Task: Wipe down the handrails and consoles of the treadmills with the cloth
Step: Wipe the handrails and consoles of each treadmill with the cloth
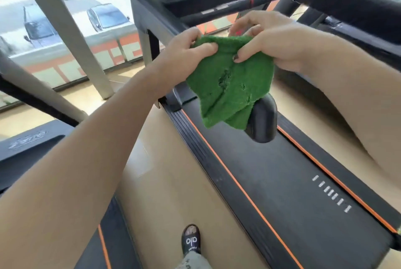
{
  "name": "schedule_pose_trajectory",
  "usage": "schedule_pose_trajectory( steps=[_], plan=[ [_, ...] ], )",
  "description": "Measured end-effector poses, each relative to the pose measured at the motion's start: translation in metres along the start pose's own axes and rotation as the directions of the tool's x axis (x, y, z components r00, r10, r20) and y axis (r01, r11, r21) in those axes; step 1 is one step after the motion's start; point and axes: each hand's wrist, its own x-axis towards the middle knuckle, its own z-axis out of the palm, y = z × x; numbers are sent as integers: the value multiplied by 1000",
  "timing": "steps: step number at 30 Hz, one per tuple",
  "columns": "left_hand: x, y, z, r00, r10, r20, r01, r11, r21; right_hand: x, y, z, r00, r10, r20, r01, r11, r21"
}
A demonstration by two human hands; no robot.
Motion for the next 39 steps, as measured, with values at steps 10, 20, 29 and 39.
schedule_pose_trajectory(
  steps=[10, 20, 29, 39],
  plan=[
    [71, -32, 25, 999, 20, -31, -4, 888, 460, 65, 35, -30, 978, 94, -185, -179, 834, -522],
    [8, -75, 123, 870, -52, -490, 167, 967, 193, 44, 94, 32, 999, 17, 28, -7, 945, -327],
    [7, -59, 175, 865, -169, -473, 82, 977, -199, 36, 100, 16, 974, 158, 159, -115, 960, -254],
    [119, -103, 94, 835, -197, -514, 80, 967, -241, 183, 73, 44, 963, 178, 200, -172, 984, -45]
  ],
)
